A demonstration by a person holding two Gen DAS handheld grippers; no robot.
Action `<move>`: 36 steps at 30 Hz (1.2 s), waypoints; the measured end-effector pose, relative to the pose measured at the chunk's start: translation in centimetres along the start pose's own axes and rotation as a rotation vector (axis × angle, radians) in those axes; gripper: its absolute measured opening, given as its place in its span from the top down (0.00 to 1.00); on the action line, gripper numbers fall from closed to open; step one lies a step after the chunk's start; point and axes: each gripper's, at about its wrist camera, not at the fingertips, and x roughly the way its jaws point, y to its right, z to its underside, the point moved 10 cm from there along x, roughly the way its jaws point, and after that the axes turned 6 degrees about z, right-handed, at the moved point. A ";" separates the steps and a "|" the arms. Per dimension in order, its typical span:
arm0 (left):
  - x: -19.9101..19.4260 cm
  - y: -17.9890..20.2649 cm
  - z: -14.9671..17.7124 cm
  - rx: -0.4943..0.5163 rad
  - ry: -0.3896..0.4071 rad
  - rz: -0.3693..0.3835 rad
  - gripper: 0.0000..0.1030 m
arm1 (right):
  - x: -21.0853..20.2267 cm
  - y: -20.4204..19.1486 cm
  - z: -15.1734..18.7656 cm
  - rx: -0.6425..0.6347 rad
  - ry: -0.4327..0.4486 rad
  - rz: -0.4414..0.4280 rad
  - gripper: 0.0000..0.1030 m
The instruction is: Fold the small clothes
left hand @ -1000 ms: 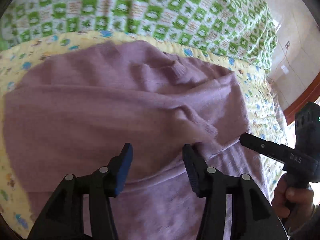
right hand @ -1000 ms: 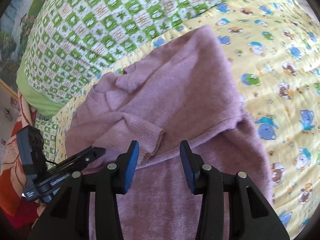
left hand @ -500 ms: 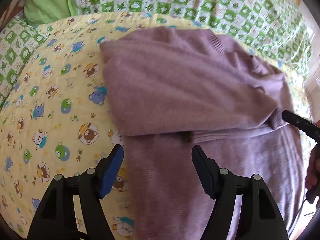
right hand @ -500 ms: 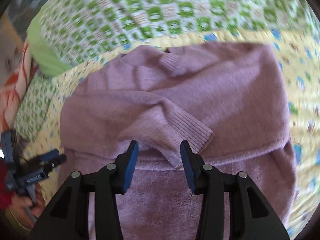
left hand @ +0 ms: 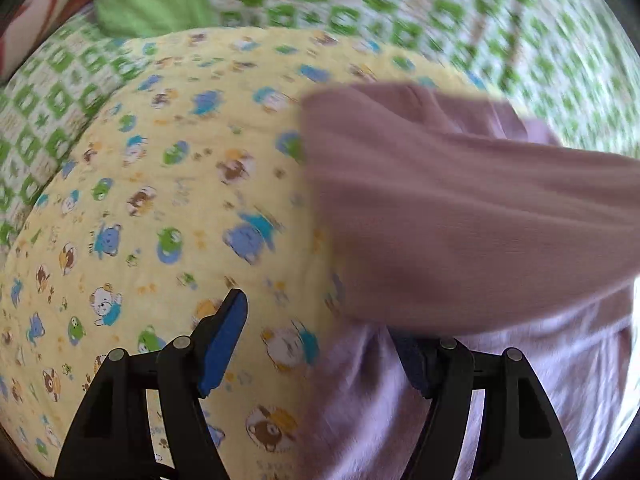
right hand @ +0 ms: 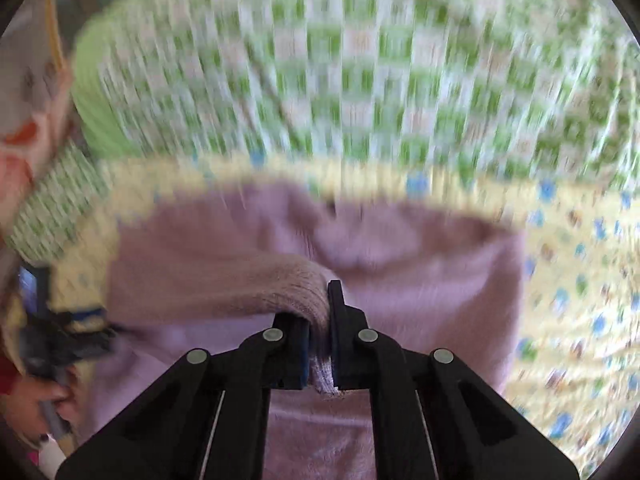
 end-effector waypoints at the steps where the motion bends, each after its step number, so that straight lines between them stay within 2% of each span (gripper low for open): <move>1: -0.1 -0.3 -0.3 -0.025 0.010 0.006 0.29 | -2.0 0.8 -1.7 -0.021 0.062 0.028 0.92; 3: -0.2 -0.3 -0.5 -0.066 0.018 0.027 0.30 | -3.3 2.0 -2.8 -0.060 0.085 0.069 0.92; 5: 0.1 -0.1 -0.4 -0.069 0.009 0.010 0.31 | -2.7 3.5 -1.8 -0.072 0.057 0.093 0.92; 8: 0.5 0.1 0.2 -0.063 -0.007 -0.005 0.34 | 0.4 5.1 2.2 -0.085 -0.050 0.121 0.92; 13: 0.4 -1.4 1.2 -0.119 -0.014 -0.016 0.34 | 3.1 6.5 7.6 -0.094 -0.160 0.147 0.92; 16: 0.7 -2.4 1.9 -0.196 -0.033 0.002 0.34 | 3.3 6.4 9.1 -0.107 -0.178 0.129 0.92; 20: 1.0 -2.8 2.1 -0.241 -0.038 0.010 0.34 | 3.0 4.5 8.4 -0.150 -0.137 0.097 0.92; 23: 1.0 -2.6 2.2 -0.243 -0.037 0.012 0.34 | 3.2 3.3 8.1 -0.216 -0.129 0.084 0.92; 29: 1.4 -2.8 2.5 -0.230 -0.047 0.023 0.33 | 5.2 5.5 11.9 -0.235 -0.260 0.129 0.90; 34: 0.2 -2.8 3.5 -0.181 -0.066 0.032 0.33 | 4.2 6.5 13.3 -0.158 -0.314 0.089 0.79; 36: -0.8 -3.0 4.2 -0.168 -0.076 0.047 0.34 | 3.1 7.2 13.4 -0.100 -0.317 0.070 0.78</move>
